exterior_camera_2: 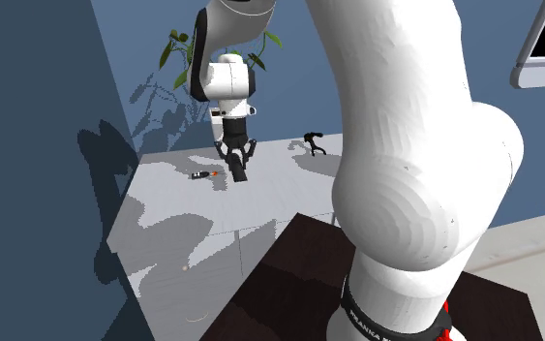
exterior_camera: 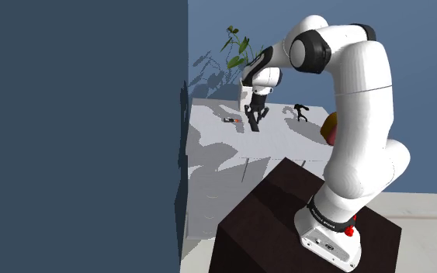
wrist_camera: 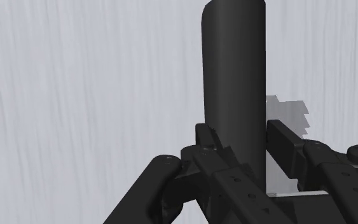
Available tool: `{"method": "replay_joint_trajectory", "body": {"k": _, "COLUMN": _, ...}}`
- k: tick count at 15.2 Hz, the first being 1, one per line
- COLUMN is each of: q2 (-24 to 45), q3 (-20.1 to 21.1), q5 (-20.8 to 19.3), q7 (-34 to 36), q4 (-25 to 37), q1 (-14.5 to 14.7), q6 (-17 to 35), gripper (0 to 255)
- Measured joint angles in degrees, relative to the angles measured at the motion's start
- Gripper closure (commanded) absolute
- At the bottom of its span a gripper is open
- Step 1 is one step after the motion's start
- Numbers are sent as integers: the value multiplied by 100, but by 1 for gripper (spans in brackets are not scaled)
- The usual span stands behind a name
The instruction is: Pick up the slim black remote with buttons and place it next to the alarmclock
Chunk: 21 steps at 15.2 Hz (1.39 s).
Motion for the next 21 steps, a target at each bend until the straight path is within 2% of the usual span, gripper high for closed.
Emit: {"method": "replay_joint_trajectory", "body": {"k": 21, "q2": -937, "q3": -215, "q5": -376, "q7": 283, "q4": 296, "q1": 125, "q6": -1181, "gripper": 255}}
